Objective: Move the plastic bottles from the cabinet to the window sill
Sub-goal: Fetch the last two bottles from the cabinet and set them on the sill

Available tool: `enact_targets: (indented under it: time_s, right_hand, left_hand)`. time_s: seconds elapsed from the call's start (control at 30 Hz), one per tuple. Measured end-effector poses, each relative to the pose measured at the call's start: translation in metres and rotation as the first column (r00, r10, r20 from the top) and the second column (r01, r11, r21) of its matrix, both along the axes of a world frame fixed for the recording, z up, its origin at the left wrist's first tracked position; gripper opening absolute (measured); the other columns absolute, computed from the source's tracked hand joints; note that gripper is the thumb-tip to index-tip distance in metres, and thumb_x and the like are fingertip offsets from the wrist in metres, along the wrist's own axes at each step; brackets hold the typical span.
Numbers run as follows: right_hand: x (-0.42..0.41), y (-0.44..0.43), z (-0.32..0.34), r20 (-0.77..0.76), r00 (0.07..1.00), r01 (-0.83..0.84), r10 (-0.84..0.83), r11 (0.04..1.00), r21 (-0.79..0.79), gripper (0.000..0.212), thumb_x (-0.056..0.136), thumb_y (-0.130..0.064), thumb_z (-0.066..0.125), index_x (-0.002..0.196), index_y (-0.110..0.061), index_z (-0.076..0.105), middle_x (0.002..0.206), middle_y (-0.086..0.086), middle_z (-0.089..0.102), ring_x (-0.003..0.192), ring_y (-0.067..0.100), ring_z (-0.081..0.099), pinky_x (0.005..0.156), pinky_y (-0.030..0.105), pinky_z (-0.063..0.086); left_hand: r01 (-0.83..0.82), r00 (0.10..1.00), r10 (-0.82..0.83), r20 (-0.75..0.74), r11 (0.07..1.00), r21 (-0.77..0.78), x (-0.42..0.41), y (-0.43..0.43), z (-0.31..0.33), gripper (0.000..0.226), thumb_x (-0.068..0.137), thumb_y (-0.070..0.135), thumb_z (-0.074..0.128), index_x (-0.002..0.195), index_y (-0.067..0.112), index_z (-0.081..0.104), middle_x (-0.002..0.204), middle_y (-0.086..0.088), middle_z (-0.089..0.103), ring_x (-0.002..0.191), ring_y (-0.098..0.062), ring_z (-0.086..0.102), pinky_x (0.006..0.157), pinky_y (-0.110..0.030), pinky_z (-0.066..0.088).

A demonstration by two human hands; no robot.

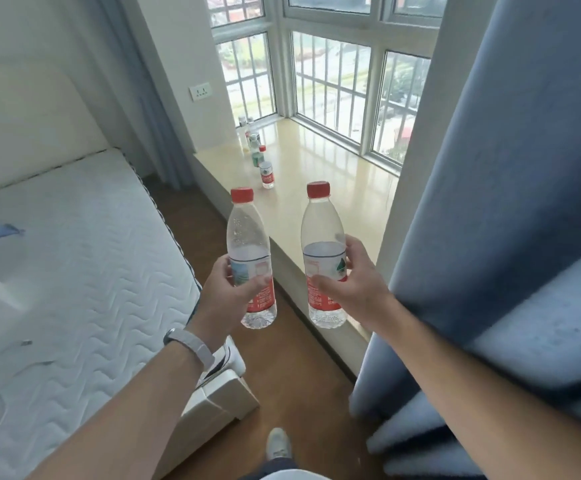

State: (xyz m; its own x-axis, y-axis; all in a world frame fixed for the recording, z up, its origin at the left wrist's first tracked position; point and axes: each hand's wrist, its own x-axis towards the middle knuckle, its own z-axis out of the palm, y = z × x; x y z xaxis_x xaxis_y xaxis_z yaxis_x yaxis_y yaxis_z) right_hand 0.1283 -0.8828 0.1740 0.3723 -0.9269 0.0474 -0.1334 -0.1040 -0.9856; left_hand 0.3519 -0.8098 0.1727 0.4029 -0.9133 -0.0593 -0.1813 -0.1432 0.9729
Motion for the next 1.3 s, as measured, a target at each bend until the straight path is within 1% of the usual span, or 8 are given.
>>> enact_targets:
  time_s: [0.1, 0.17, 0.27, 0.37, 0.67, 0.93, 1.2, 1.3]
  right_hand:
    - [0.019, -0.019, -0.002, -0.04, 0.999, 0.008, -0.008, 1.0, -0.011, 0.061, 0.068, -0.04, 0.075, 0.116, -0.056, 0.042, 0.099, -0.03, 0.062, 0.089, -0.006, 0.064, 0.061, 0.01, 0.05]
    - [0.032, -0.035, -0.006, -0.069, 0.998, -0.007, 0.006, 1.0, -0.012, 0.06, 0.068, -0.041, 0.075, 0.115, -0.056, 0.042, 0.099, -0.028, 0.063, 0.089, -0.006, 0.064, 0.06, 0.01, 0.051]
    - [0.053, -0.063, -0.009, -0.103, 0.995, -0.001, 0.0, 1.0, -0.017, 0.066, 0.067, -0.044, 0.074, 0.123, -0.05, 0.04, 0.104, -0.026, 0.06, 0.09, -0.012, 0.06, 0.061, 0.011, 0.05]
    - [0.078, -0.097, -0.01, -0.104, 0.994, 0.018, -0.017, 1.0, 0.01, 0.058, 0.071, -0.035, 0.075, 0.114, -0.054, 0.04, 0.108, -0.02, 0.059, 0.088, -0.014, 0.06, 0.058, 0.009, 0.05]
    - [0.174, -0.202, -0.001, -0.178, 0.981, 0.083, -0.083, 0.997, -0.006, 0.062, 0.077, -0.028, 0.079, 0.122, -0.045, 0.04, 0.107, -0.021, 0.061, 0.089, -0.012, 0.061, 0.058, 0.011, 0.051]
    - [0.241, -0.252, 0.001, -0.204, 0.978, 0.031, -0.034, 0.999, -0.017, 0.065, 0.074, -0.037, 0.077, 0.126, -0.044, 0.04, 0.106, -0.023, 0.06, 0.09, -0.017, 0.059, 0.057, 0.008, 0.049]
    - [0.287, -0.316, -0.017, -0.166, 0.985, -0.042, 0.046, 0.999, 0.029, 0.064, 0.067, -0.048, 0.075, 0.123, -0.045, 0.043, 0.106, -0.02, 0.063, 0.089, -0.012, 0.062, 0.058, 0.009, 0.05]
    - [0.304, -0.353, -0.028, -0.133, 0.988, -0.072, 0.079, 0.996, 0.06, 0.063, 0.07, -0.042, 0.076, 0.124, -0.04, 0.045, 0.107, -0.016, 0.063, 0.088, -0.011, 0.063, 0.059, 0.009, 0.05]
  left_hand:
    - [-0.036, 0.999, 0.036, 0.028, 0.999, 0.013, 0.017, -0.013, -0.007, 0.054, 0.08, 0.037, 0.082, 0.125, 0.025, 0.056, 0.111, 0.002, 0.069, 0.1, -0.016, 0.069, 0.076, -0.024, 0.058]
    - [-0.056, 0.998, 0.056, 0.012, 0.998, 0.013, 0.028, -0.027, -0.012, 0.05, 0.081, 0.036, 0.081, 0.123, 0.025, 0.057, 0.11, 0.003, 0.07, 0.098, -0.013, 0.069, 0.071, -0.02, 0.058]
    - [-0.067, 0.998, 0.068, -0.016, 0.998, 0.014, 0.048, -0.058, -0.019, 0.045, 0.082, 0.032, 0.08, 0.121, 0.023, 0.058, 0.109, 0.002, 0.07, 0.095, -0.011, 0.069, 0.079, -0.027, 0.059]
    - [-0.042, 0.998, 0.043, -0.045, 0.999, 0.02, 0.075, -0.098, -0.027, 0.044, 0.084, 0.031, 0.079, 0.121, 0.023, 0.057, 0.111, 0.001, 0.069, 0.101, -0.016, 0.068, 0.086, -0.037, 0.058]
    - [-0.007, 0.992, 0.01, -0.123, 1.0, 0.018, 0.191, -0.206, -0.041, 0.044, 0.077, 0.043, 0.082, 0.114, 0.034, 0.06, 0.105, 0.01, 0.071, 0.098, -0.011, 0.07, 0.079, -0.031, 0.057]
    - [-0.061, 0.992, 0.06, -0.107, 0.998, -0.007, 0.259, -0.254, -0.043, 0.057, 0.062, 0.062, 0.081, 0.11, 0.041, 0.06, 0.101, 0.017, 0.072, 0.094, -0.005, 0.07, 0.074, -0.026, 0.057]
    - [-0.138, 0.98, 0.141, -0.143, 0.99, 0.032, 0.301, -0.3, -0.061, 0.052, 0.064, 0.057, 0.083, 0.109, 0.042, 0.063, 0.104, 0.012, 0.073, 0.098, -0.013, 0.071, 0.087, -0.043, 0.059]
    - [-0.159, 0.978, 0.163, -0.131, 0.986, 0.038, 0.315, -0.329, -0.062, 0.058, 0.065, 0.057, 0.083, 0.115, 0.036, 0.063, 0.106, 0.009, 0.073, 0.1, -0.015, 0.071, 0.088, -0.045, 0.059]
